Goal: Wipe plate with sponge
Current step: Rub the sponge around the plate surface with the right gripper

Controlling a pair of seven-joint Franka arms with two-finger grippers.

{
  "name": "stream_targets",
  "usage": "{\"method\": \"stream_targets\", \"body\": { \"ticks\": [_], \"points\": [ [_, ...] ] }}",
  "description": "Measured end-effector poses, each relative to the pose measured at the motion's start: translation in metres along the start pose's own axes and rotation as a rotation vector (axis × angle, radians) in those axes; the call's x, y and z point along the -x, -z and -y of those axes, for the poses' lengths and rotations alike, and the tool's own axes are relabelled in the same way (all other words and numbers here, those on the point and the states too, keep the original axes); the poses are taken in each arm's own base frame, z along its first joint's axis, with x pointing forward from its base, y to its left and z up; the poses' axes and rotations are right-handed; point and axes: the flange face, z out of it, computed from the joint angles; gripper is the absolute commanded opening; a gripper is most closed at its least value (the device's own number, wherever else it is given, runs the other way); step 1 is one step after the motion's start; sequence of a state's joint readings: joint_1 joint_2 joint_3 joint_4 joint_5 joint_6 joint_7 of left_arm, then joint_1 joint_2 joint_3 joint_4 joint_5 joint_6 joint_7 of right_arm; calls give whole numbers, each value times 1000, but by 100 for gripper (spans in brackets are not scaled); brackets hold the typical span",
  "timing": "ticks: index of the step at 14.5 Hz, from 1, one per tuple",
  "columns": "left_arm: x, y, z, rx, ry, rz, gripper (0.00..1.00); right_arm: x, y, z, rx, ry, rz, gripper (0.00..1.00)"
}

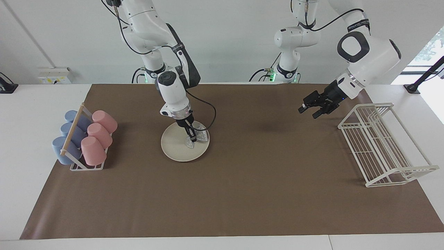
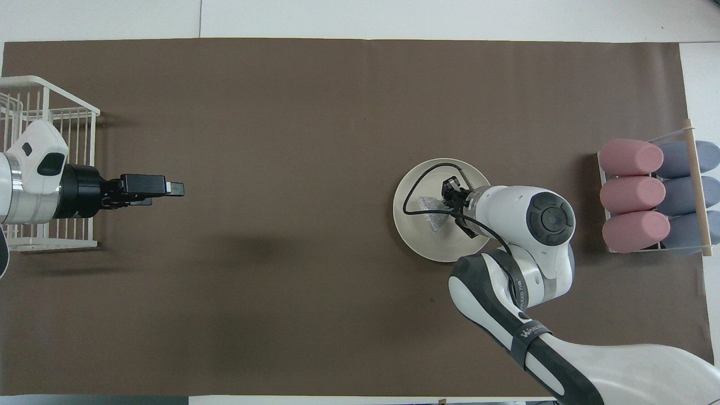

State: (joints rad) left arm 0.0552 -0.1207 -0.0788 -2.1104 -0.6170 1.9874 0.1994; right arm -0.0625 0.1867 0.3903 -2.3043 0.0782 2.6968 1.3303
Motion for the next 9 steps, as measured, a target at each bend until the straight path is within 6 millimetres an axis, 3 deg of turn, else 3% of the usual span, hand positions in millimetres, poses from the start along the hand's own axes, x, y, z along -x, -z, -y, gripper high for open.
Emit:
{"method": "stream_targets", "body": {
  "ticks": [2, 5, 9],
  "points": [
    [0, 1, 2, -9, -2, -2, 100, -4, 0, -1, 0, 6, -2, 0],
    [0, 1, 2, -20, -8, 1, 100, 6, -1, 1, 1, -13, 3, 0],
    [0, 1, 4, -59, -26, 9, 100, 62, -4, 7, 4, -106, 26, 0]
  ]
}}
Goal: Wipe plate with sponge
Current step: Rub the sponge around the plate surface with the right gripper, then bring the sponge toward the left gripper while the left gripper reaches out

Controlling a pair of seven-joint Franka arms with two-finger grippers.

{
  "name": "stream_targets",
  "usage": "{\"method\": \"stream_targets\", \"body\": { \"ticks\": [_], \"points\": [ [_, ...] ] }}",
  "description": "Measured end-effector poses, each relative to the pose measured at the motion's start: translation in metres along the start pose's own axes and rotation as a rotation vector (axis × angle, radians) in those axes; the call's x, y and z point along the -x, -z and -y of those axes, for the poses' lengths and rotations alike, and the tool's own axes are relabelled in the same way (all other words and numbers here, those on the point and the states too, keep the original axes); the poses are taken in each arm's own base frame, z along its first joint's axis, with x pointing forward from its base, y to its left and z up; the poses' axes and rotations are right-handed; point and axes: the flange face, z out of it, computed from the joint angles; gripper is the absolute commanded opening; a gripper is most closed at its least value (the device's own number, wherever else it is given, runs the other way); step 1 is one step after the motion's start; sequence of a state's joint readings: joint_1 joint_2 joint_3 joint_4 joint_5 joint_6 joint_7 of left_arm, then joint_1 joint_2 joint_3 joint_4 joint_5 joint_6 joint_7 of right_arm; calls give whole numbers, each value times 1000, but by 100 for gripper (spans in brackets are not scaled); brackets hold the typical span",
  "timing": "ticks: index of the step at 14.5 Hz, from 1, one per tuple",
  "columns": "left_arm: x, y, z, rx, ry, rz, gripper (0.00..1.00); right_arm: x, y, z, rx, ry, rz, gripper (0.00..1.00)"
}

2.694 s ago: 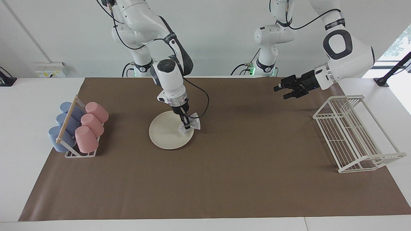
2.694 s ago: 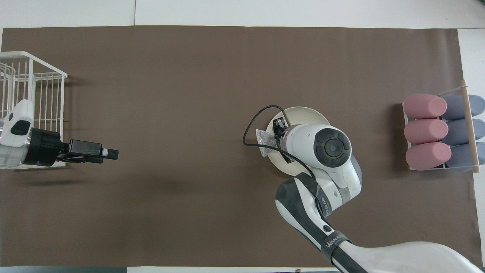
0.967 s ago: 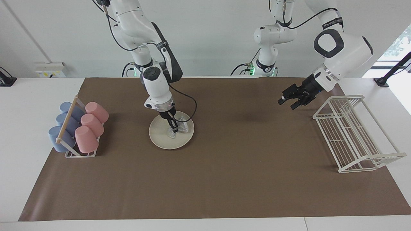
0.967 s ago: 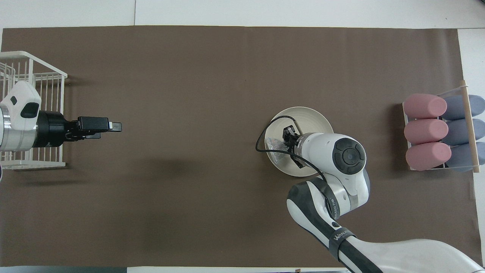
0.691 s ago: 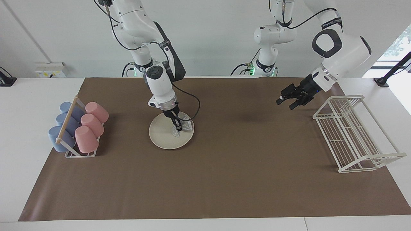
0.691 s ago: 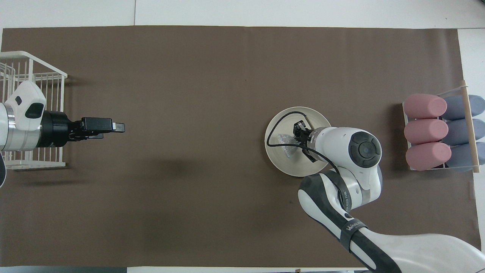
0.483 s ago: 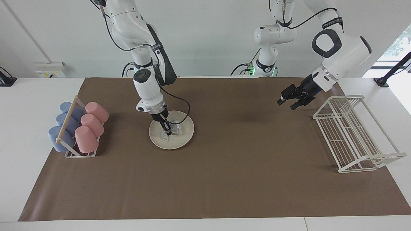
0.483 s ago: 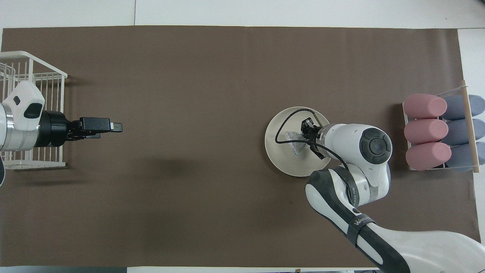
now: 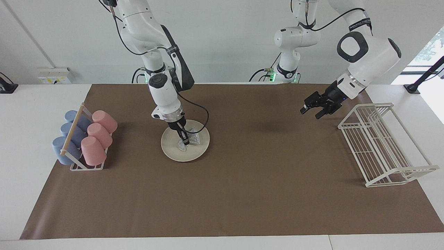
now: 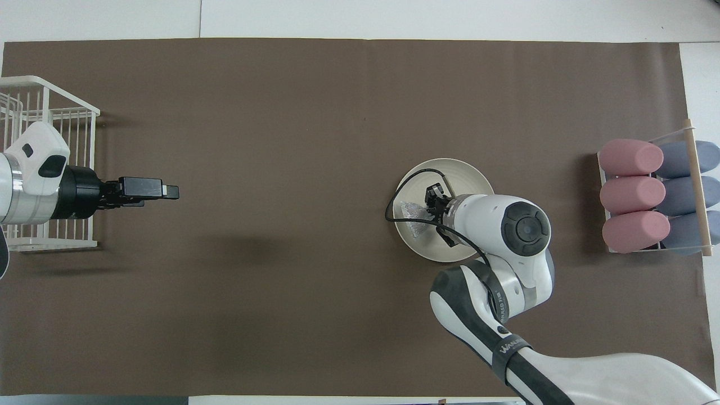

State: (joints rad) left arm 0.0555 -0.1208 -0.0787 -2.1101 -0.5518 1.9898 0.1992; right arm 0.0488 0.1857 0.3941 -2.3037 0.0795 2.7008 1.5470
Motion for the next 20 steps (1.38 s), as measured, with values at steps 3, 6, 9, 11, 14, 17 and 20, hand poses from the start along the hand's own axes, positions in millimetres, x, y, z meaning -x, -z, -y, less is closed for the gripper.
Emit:
{"method": "stream_targets", "body": {
  "ticks": [3, 6, 9, 11, 14, 17, 20],
  "points": [
    [0, 0, 0, -2, 3, 1, 100, 17, -2, -2, 5, -18, 9, 0],
    [0, -1, -1, -2, 13, 2, 100, 15, 4, 7, -14, -38, 15, 0],
    [0, -1, -1, -2, 30, 2, 100, 40, 36, 43, 8, -83, 33, 0],
    [0, -1, -1, -2, 43, 3, 100, 64, 78, 67, 56, -88, 38, 0],
    [5, -8, -9, 4, 49, 46, 100, 93, 159, 86, 108, -105, 24, 0],
    [14, -17, -33, 149, 111, 101, 100, 107, 231, 83, 124, -112, -3, 0],
    [28, -23, -50, 360, 191, 130, 100, 122, 279, 80, 127, -148, -51, 0]
  ]
}}
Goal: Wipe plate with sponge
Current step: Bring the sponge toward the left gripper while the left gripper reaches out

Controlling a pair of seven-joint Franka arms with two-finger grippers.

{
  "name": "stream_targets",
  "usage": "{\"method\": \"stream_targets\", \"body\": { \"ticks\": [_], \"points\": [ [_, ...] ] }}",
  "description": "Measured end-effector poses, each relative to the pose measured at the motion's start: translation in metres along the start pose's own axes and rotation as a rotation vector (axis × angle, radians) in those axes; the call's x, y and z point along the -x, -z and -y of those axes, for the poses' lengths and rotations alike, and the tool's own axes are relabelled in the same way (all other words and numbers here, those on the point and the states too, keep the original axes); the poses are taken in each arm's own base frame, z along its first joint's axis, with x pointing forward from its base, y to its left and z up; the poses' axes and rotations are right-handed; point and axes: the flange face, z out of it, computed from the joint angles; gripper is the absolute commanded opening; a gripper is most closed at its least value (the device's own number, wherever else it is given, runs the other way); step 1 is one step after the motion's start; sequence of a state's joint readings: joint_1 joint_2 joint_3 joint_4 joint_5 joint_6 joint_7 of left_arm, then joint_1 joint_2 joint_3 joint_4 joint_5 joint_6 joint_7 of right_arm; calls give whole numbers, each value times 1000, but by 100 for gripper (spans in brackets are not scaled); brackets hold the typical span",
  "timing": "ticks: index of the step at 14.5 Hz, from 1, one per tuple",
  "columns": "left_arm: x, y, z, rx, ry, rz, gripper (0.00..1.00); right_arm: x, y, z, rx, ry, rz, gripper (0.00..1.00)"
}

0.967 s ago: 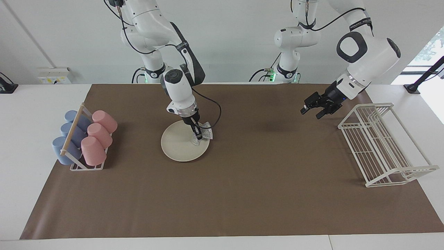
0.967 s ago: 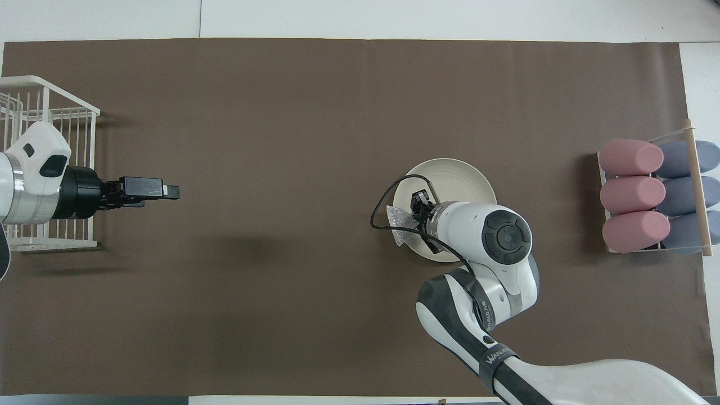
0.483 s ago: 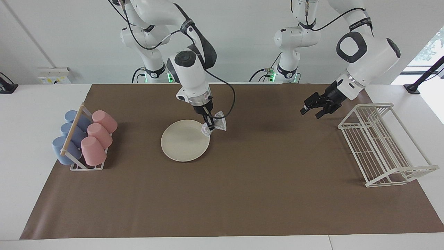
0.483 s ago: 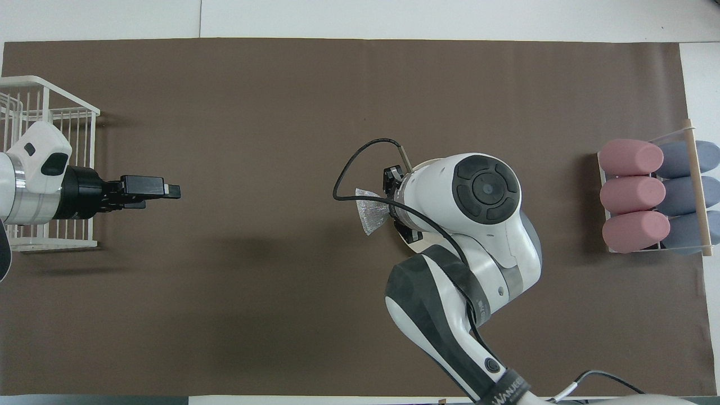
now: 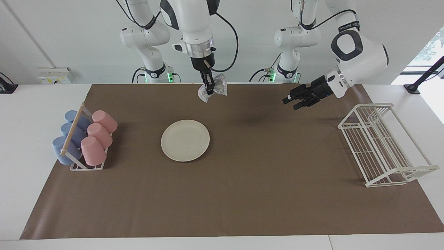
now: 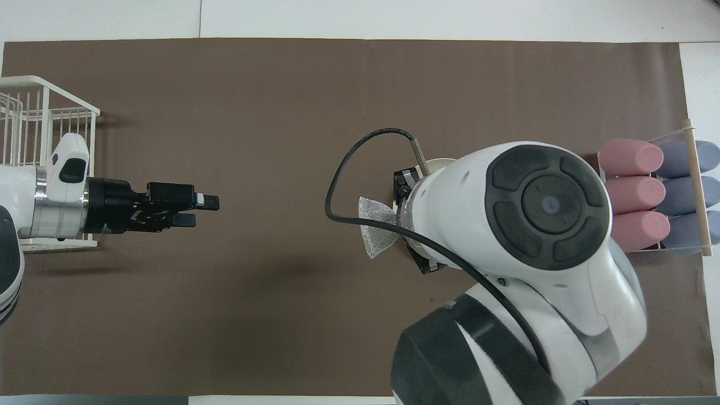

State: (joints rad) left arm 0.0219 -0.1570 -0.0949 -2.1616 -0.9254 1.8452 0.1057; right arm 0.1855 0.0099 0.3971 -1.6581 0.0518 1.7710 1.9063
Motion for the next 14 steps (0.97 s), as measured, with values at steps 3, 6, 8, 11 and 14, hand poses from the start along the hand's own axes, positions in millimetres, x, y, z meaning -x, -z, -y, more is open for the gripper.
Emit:
{"method": "stream_targets", "body": {
  "ticks": [3, 6, 8, 11, 14],
  "points": [
    [14, -10, -19, 190, 35, 56, 100, 33, -4, -8, 3, -74, 6, 0],
    [26, -22, -38, 283, 22, 115, 100, 66, -16, -8, 13, -110, 17, 0],
    [38, -39, -45, 329, 0, 144, 100, 73, -20, -4, 16, -112, 16, 0],
    [54, -60, -45, 350, -35, 192, 100, 71, -20, 0, 12, -115, 14, 0],
    [61, -71, -56, 394, -41, 213, 100, 71, -19, 0, 9, -116, 16, 0]
  ]
}}
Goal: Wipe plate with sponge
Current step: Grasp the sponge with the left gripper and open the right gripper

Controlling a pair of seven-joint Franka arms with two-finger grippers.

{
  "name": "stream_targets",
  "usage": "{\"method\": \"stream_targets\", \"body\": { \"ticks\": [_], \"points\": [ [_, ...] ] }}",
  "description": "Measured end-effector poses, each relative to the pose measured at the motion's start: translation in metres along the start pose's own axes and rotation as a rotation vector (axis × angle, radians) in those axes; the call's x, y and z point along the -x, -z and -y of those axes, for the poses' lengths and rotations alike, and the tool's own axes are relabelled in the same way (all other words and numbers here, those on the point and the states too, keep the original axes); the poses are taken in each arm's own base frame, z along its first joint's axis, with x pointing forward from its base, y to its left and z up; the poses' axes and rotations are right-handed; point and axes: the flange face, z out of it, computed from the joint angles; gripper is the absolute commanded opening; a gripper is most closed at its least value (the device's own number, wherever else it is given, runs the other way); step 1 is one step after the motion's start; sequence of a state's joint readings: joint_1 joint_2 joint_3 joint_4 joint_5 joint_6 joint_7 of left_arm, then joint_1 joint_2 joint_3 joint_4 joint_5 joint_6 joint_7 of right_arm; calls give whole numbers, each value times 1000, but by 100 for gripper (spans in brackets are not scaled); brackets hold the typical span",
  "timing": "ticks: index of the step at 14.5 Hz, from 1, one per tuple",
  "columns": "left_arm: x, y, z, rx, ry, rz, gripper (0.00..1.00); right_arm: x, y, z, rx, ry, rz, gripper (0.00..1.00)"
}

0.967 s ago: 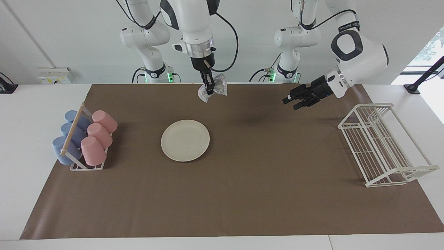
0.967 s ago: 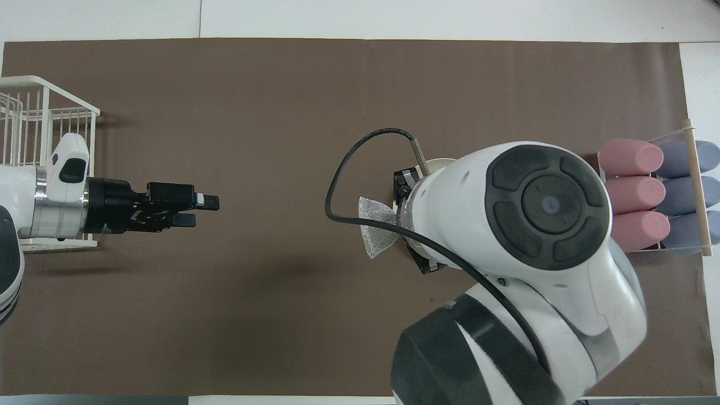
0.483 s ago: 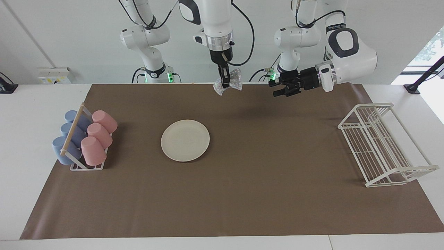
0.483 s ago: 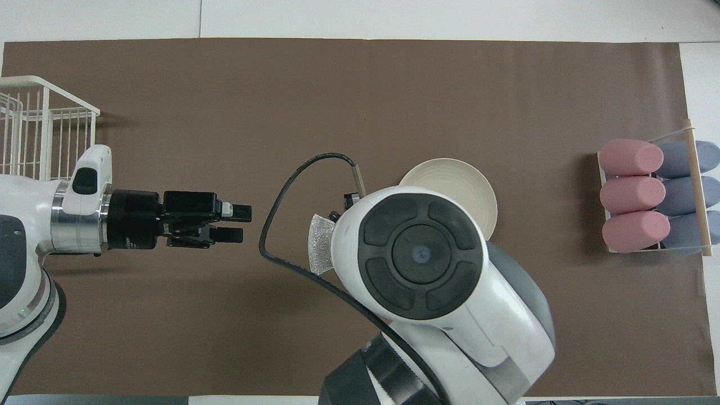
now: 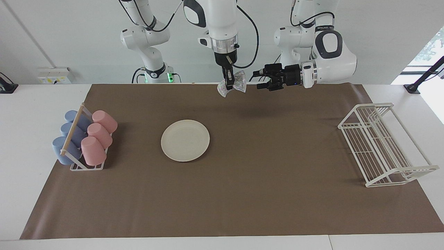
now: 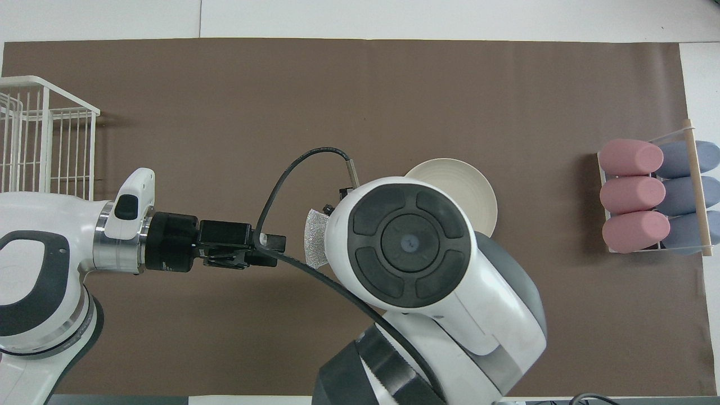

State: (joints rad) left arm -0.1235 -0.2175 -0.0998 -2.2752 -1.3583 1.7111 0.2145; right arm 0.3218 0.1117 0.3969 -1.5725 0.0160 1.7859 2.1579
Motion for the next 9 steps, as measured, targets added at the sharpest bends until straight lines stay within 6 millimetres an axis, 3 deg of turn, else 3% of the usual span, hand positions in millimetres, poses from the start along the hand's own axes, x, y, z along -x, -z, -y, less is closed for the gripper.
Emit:
{"method": "stream_targets", "body": {
  "ticks": [8, 9],
  "points": [
    [0, -30, -13, 37, 22, -49, 100, 0, 0, 0, 1, 0, 0, 0],
    [0, -33, -14, 41, 35, -53, 96, 0, 0, 0, 1, 0, 0, 0]
  ]
}}
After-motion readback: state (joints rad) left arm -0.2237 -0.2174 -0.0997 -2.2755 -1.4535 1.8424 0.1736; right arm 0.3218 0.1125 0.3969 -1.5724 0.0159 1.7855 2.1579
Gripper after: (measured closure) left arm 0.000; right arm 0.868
